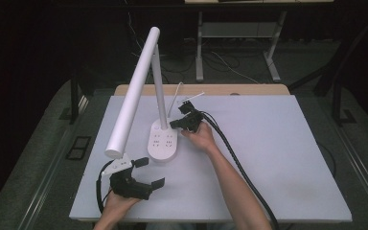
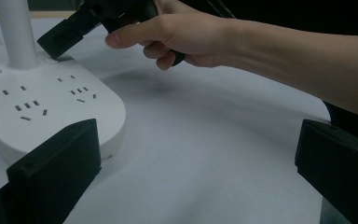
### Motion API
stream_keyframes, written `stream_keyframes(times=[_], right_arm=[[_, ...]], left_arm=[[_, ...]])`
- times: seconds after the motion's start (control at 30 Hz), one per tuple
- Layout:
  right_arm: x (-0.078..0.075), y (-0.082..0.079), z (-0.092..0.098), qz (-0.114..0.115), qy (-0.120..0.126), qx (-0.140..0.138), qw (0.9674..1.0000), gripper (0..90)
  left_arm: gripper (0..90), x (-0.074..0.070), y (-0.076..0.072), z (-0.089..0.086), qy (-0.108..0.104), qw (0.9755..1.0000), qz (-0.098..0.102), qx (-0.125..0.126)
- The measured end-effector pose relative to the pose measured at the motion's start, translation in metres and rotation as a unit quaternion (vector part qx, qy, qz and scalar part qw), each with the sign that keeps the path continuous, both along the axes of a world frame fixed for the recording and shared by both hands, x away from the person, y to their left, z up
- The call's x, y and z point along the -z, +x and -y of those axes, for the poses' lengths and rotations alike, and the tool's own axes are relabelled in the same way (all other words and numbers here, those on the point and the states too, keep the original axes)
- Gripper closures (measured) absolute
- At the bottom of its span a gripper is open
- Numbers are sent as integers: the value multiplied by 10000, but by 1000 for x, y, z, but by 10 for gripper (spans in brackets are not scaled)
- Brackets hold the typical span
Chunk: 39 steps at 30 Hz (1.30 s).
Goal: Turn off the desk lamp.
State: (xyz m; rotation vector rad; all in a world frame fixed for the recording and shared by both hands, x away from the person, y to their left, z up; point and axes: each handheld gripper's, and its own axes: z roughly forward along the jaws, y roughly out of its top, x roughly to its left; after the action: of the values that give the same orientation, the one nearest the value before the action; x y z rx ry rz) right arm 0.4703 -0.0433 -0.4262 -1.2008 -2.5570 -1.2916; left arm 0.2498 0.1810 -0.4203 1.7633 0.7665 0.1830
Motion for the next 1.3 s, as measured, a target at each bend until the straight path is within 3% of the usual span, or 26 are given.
stream_keyframes(times=[0.17, 0.3, 1.03, 1.13, 1.17, 1.3], right_arm=[[3, 1, 2, -41, 112, 60, 9999, 900], [0, -1, 0, 12, -2, 70, 10000, 900], [2, -4, -1, 73, 56, 34, 10000, 900], [4, -5, -3, -6, 155, -17, 9999, 900], [5, -5, -5, 92, 127, -40, 9999, 900], [2, -7, -6, 104, 36, 5, 9999, 900]], left_arm=[[0, 0, 0, 0, 12, 10000, -10, 7], [0, 0, 1, -1, 10, 10000, -10, -15], [0, 1, 1, 1, 54, 10000, -11, 10], [0, 0, 1, 1, 61, 10000, -6, 8], [0, 0, 1, 1, 52, 10000, -3, 7], [0, 0, 1, -1, 39, 10000, 5, -10]])
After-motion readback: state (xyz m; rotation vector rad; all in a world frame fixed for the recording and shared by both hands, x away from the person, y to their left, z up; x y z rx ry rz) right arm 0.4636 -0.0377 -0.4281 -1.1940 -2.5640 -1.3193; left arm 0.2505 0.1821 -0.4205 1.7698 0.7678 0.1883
